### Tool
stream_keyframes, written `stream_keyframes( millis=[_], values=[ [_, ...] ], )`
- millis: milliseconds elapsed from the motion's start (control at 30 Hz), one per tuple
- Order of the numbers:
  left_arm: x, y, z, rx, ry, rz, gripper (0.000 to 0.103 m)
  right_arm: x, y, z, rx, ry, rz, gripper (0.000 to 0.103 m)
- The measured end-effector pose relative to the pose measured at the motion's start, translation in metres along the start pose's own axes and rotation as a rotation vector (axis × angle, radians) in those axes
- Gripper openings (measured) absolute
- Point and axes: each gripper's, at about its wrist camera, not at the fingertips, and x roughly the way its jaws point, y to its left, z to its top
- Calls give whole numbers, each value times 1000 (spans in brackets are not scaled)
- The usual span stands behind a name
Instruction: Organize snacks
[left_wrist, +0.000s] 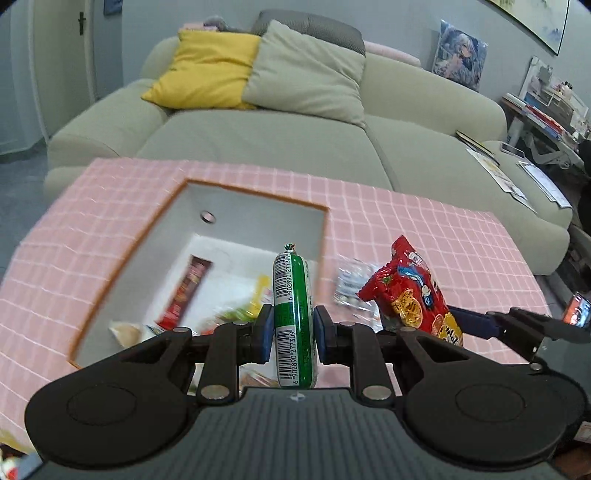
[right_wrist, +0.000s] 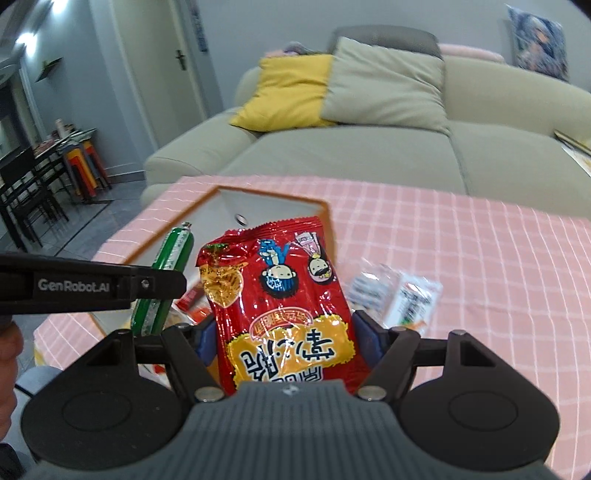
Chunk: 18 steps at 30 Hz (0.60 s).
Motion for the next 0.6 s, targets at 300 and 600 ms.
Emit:
stream_keyframes(
  millis=[300, 600],
  values=[
    [-3, 40, 23, 43, -19, 61, 25, 24, 48, 38, -132, -10, 74, 69],
    [28, 73, 31, 93, 51, 102, 25, 81, 77, 65, -325, 45, 55, 69]
  ],
)
